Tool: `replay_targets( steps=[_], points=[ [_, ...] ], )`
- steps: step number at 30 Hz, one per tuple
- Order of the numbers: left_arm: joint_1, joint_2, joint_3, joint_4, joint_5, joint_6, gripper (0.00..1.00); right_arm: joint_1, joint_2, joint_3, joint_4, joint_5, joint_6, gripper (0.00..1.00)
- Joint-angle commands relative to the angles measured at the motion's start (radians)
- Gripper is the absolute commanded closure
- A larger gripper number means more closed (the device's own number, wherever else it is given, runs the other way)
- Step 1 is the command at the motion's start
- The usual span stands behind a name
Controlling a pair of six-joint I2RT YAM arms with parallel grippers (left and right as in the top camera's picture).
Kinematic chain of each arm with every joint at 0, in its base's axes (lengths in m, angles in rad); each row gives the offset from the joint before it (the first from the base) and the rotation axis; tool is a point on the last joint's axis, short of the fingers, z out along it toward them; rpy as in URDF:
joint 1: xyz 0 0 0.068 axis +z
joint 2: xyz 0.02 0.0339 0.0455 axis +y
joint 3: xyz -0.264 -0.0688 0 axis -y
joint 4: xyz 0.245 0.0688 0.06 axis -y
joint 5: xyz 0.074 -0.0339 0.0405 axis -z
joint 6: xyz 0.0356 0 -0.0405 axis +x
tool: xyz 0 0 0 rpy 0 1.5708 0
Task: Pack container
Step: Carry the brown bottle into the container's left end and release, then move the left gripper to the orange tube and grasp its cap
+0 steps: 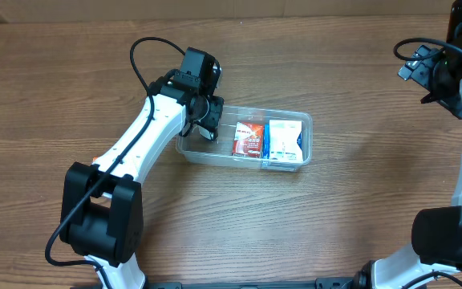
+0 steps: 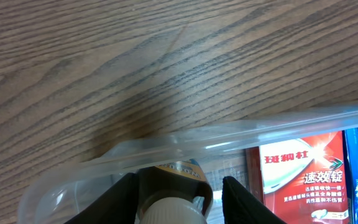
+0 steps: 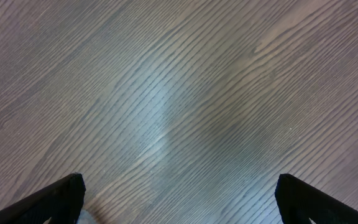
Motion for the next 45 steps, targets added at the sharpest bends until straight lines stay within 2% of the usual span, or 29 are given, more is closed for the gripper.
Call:
replay_targets(
  steps=[1,8,13,16,19,22,27,28,30,31,32,35,38,39,42,45],
  points=[
    [-0.01,-0.004,-0.002,0.003,0.0,-0.002,0.55,-0.001,-0.008,0.013,0.005,0.008,-0.005,0.0],
    [-0.01,-0.058,0.073,-0.045,0.044,0.034,0.49,-0.001,-0.008,0.013,0.005,0.008,-0.005,0.0],
    [0.016,-0.236,0.193,-0.242,-0.034,0.038,0.46,-0.001,-0.008,0.013,0.005,0.008,-0.005,0.0],
    [0.12,-0.343,0.195,-0.391,-0.077,-0.016,0.43,-0.001,-0.008,0.013,0.005,0.008,-0.005,0.0],
    [0.323,-0.367,0.177,-0.571,-0.056,-0.086,0.4,-0.001,-0.008,0.013,0.005,0.008,-0.005,0.0],
    [0.414,-0.366,0.067,-0.54,-0.008,-0.148,0.42,-0.001,-0.008,0.013,0.005,0.008,-0.005,0.0],
    [0.521,-0.365,-0.264,-0.262,0.012,-0.224,0.42,-0.001,-0.008,0.013,0.005,0.008,-0.005,0.0],
    [0.521,-0.365,-0.307,-0.212,0.007,-0.221,0.38,-0.001,-0.008,0.013,0.005,0.008,-0.005,0.0],
    [0.522,-0.365,-0.362,-0.12,-0.019,-0.153,0.27,-0.001,-0.008,0.013,0.005,0.008,-0.005,0.0],
    [0.522,-0.365,-0.379,-0.069,-0.032,-0.089,0.25,-0.001,-0.008,0.013,0.005,0.008,-0.005,0.0],
    [0.522,-0.365,-0.394,-0.002,-0.05,0.013,0.18,-0.001,-0.008,0.013,0.005,0.008,-0.005,0.0],
    [0.524,-0.365,-0.397,0.122,-0.113,0.229,0.14,-0.001,-0.008,0.013,0.005,0.008,-0.005,0.0],
    [0.525,-0.365,-0.397,0.225,-0.088,0.455,0.03,-0.001,-0.008,0.013,0.005,0.008,-0.005,0.0],
    [0.524,-0.365,-0.397,0.224,-0.023,0.62,0.02,-0.001,-0.008,0.013,0.005,0.008,-0.005,0.0],
    [0.524,-0.365,-0.397,0.137,0.002,0.906,0.0,-0.001,-0.008,0.013,0.005,0.008,-0.005,0.0],
    [0.531,-0.365,-0.397,0.044,-0.011,0.978,0.0,-0.001,-0.008,0.013,0.005,0.008,-0.005,0.0]
  ],
)
